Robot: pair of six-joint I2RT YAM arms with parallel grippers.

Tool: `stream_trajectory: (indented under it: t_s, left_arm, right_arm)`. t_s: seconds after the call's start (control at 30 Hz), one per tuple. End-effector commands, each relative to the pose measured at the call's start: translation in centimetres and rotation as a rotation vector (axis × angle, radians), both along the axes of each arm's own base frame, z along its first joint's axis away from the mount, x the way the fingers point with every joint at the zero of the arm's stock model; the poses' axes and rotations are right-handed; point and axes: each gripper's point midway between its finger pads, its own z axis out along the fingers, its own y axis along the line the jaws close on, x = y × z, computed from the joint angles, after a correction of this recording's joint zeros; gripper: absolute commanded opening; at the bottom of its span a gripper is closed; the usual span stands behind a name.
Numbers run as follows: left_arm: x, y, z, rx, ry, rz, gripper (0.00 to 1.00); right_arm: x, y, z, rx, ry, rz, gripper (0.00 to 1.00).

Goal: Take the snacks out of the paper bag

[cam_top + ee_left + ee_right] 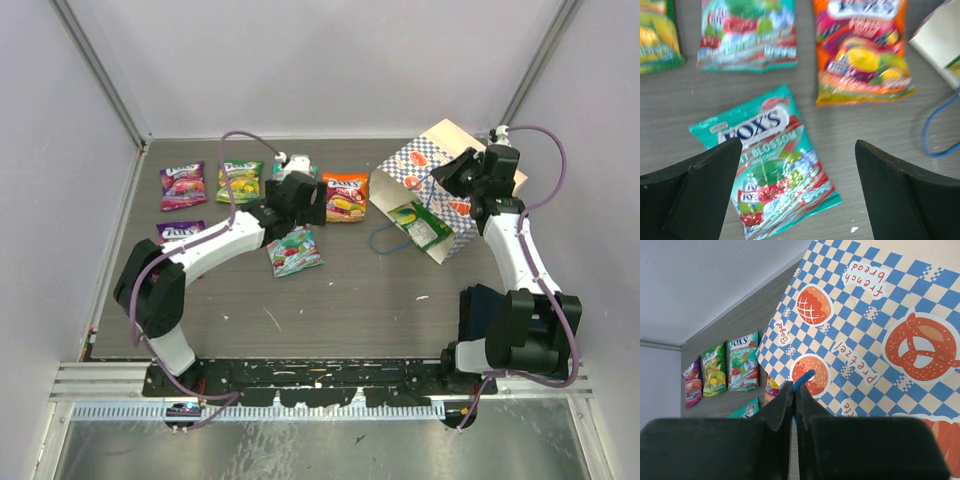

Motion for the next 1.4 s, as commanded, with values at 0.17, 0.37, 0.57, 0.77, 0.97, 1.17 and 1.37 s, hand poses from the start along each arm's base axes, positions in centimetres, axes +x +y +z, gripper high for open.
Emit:
stream_trajectory:
  t_s: [0.17, 0.37, 0.57, 0.77, 0.97, 1.17, 1.37]
  left_arm:
    - [-2.4, 1.7, -8.6, 0.067, 0.136, 0.014, 0.98]
    - [-3.1, 1.6, -9.8, 0.077, 0.157, -0.031, 0.98]
    - [-4.6, 1.4, -11.2, 0.144, 0.208, -0.178, 0.98]
    - [-6.7, 1.6, -13.0, 0.193, 0.278, -0.307, 0.98]
    - [-8.8, 0.8, -13.5, 0.200, 0.314, -0.482, 0.98]
    - [-10.3, -0.1, -14.7, 0.232, 0.392, -0.673, 0.98]
    - [-10.2, 0.6, -15.6, 0.290, 0.452, -0.702, 0.98]
  right_arm:
    - [-0.2, 1.1, 5.3, -0.009, -0.154, 0.031, 0.01]
    - [-0.4, 1.1, 5.3, -0.016, -0.154, 0.032, 0.01]
    - [-0.3, 1.2, 5.3, -0.013, -0.155, 0.041, 0.01]
    - [-0.4, 1.3, 5.4, -0.014, -0.160, 0.046, 0.01]
    - [-0.3, 1.4, 5.3, -0.007, -0.158, 0.050, 0.01]
    - [-0.3, 1.6, 5.4, 0.001, -0.163, 0.054, 0.01]
    - [-0.2, 1.7, 5.2, 0.000, -0.162, 0.060, 0.01]
